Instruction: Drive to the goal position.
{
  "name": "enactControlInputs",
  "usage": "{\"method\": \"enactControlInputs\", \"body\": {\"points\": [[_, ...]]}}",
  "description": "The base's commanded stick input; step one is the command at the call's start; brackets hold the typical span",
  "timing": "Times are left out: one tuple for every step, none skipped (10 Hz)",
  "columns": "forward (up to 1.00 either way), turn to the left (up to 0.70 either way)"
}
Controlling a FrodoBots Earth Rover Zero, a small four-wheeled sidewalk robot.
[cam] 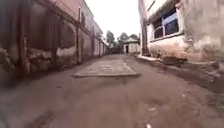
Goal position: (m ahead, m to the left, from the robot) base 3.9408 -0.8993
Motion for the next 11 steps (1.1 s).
{"method": "enactControlInputs", "body": {"points": [[1.00,0.00],[1.00,0.00],[1.00,0.00],[1.00,0.00],[1.00,0.00],[1.00,0.00],[1.00,0.00],[1.00,0.00],[1.00,0.00],[1.00,0.00],[1.00,0.00]]}}
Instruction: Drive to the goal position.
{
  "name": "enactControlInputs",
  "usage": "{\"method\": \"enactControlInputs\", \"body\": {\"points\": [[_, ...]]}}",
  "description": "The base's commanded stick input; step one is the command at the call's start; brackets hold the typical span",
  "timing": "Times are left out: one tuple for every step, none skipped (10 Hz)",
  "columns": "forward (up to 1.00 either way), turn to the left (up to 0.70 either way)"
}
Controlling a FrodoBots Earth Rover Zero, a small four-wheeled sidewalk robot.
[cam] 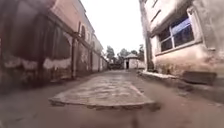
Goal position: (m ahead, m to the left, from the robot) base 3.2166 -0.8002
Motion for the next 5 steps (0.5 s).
{"method": "enactControlInputs", "body": {"points": [[1.00,0.00],[1.00,0.00],[1.00,0.00],[1.00,0.00],[1.00,0.00]]}}
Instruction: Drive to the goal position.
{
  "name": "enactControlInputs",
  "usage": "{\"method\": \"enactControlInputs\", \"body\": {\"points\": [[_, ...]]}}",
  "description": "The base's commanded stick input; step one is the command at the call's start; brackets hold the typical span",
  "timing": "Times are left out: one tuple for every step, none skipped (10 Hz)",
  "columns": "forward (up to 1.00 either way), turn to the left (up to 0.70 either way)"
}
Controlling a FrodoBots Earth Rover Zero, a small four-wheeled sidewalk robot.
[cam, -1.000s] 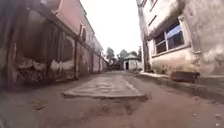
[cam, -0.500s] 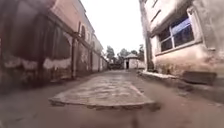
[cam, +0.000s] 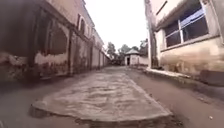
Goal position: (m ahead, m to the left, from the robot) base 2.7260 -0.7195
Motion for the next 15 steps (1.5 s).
{"method": "enactControlInputs", "body": {"points": [[1.00,0.00],[1.00,0.00],[1.00,0.00],[1.00,0.00],[1.00,0.00],[1.00,0.00],[1.00,-0.05],[1.00,-0.12],[1.00,-0.39],[1.00,-0.40],[1.00,-0.40],[1.00,-0.39],[1.00,-0.37],[1.00,0.00],[1.00,0.00]]}}
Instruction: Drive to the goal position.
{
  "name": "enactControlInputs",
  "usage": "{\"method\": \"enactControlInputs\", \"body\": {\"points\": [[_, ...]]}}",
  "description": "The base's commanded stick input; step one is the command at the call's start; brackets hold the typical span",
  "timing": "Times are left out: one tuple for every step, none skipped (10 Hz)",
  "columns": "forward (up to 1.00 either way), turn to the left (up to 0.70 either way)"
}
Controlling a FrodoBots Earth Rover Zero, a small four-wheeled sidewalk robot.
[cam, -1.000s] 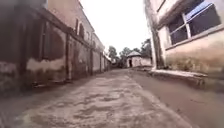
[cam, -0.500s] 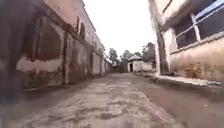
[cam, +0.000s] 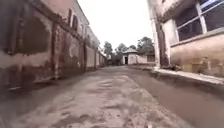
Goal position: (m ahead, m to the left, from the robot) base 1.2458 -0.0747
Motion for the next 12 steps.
{"method": "enactControlInputs", "body": {"points": [[1.00,0.00],[1.00,0.00],[1.00,0.00],[1.00,0.00],[1.00,-0.29],[1.00,-0.15],[1.00,-0.19],[1.00,-0.37],[1.00,-0.27],[1.00,0.00],[1.00,0.00],[1.00,0.00]]}}
